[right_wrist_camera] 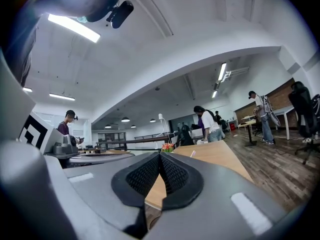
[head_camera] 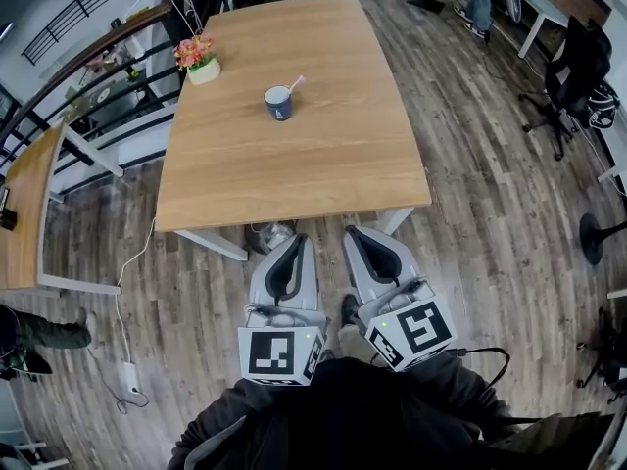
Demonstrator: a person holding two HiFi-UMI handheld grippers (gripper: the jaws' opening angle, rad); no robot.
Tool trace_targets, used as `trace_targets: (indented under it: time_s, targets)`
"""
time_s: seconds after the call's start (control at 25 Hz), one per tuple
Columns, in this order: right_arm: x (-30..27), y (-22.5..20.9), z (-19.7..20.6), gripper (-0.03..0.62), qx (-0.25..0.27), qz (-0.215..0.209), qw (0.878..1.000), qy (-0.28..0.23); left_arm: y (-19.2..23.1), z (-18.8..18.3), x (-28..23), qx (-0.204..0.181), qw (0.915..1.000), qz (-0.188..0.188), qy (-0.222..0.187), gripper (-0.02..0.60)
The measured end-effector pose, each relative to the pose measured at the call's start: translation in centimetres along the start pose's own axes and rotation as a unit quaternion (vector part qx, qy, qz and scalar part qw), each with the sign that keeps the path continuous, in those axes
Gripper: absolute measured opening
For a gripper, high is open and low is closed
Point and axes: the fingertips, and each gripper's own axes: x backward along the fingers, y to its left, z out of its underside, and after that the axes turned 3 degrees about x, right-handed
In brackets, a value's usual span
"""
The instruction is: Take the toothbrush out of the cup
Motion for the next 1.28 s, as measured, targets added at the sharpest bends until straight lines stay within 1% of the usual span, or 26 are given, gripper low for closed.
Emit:
trace_targets:
  time_s: [0.28,0.44,0.64,0.84,0.96,1.08,1.28]
  targets:
    - [-4.4,-4.7,-1.8,0.0,0.003,-0.023,1.0,-0.015,0.9,-1.5,-6.3,-0.002,0.9997,-0.022,-0.011,0.008]
    - [-6.3,-6.3,-2.4,0.0,0.005,-0.034,0.999,-0.022,0.9,-1.9,-8.6,-0.01,0.9996,-0.024,-0.013,0.008]
    - [-8.9,-7.1,-2.9,0.0,0.007,-0.049,0.998,-0.025,2.6,-2.8,-10.4,-0.013,0.9987,-0.043,-0.023,0.008]
    - [-11.6,-7.2,-2.8,0.0,0.014,-0.063,0.998,-0.021,4.7,-2.7,-11.9,0.005,0.9982,-0.057,-0.017,0.008]
    - [-13.8,-7.6,-2.4,0.0,0.015,-0.062,0.998,-0.016,6.2,-2.3,-13.3,0.005,0.9983,-0.057,-0.013,0.008]
    - [-16.1,-8.0,-1.7,0.0,0.013,-0.061,0.998,-0.001,7.9,-2.1,-15.1,0.015,0.9983,-0.055,-0.012,0.008]
    - [-20.1,-9.1,-1.5,0.0,0.021,-0.051,0.998,0.008,10.6,-2.4,-19.0,0.024,0.9987,-0.041,-0.017,0.008]
